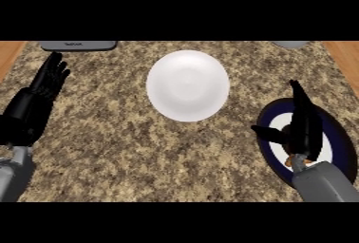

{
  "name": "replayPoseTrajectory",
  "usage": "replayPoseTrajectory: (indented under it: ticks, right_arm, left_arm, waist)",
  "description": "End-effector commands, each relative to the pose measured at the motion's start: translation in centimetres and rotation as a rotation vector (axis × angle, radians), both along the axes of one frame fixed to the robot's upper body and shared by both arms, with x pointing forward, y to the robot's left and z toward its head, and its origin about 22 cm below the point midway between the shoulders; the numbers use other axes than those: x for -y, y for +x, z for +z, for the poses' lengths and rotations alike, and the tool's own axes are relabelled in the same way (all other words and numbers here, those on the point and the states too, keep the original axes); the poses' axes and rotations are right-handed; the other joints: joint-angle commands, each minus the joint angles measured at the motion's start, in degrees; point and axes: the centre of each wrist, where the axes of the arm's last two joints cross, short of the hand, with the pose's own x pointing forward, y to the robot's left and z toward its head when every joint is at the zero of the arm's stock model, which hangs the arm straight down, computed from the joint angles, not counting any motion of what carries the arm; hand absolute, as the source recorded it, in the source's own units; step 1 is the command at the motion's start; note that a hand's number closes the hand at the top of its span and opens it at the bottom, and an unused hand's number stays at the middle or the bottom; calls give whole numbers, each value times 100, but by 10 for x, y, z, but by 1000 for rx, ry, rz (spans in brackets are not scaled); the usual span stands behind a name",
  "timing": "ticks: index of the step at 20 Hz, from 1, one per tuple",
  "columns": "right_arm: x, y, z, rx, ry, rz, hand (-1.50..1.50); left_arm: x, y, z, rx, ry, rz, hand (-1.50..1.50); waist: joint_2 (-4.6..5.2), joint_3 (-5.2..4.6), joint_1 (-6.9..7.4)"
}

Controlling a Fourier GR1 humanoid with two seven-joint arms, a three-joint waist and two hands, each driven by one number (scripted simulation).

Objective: Pick the croissant from the plate and place it in the plate

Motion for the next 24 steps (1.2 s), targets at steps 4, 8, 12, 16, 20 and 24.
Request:
replayPoseTrajectory:
  ticks: [4,8,12,16,20,24]
  right_arm:
    - [17,3,31,-475,-165,-147,-150]
    - [-4,3,51,-723,-183,-153,-150]
    - [-5,3,73,-857,-166,-176,-150]
    - [-1,-3,78,-902,-172,-220,-150]
    - [7,-11,65,-931,-195,-263,-150]
    - [18,8,64,-996,-226,-342,-150]
  left_arm:
    - [-5,-1,-1,-4,-4,14,0]
    - [-3,2,7,-1,12,-15,0]
    - [2,2,-3,10,-4,-10,0]
    - [-4,4,1,-2,-1,-10,0]
    - [9,-5,-9,14,-13,-27,0]
    - [9,8,-1,13,-11,-35,0]
  waist:
    - [-12,-21,-41]
    - [-10,-5,6]
    - [30,15,14]
    - [35,23,39]
    - [32,26,56]
    - [66,23,99]
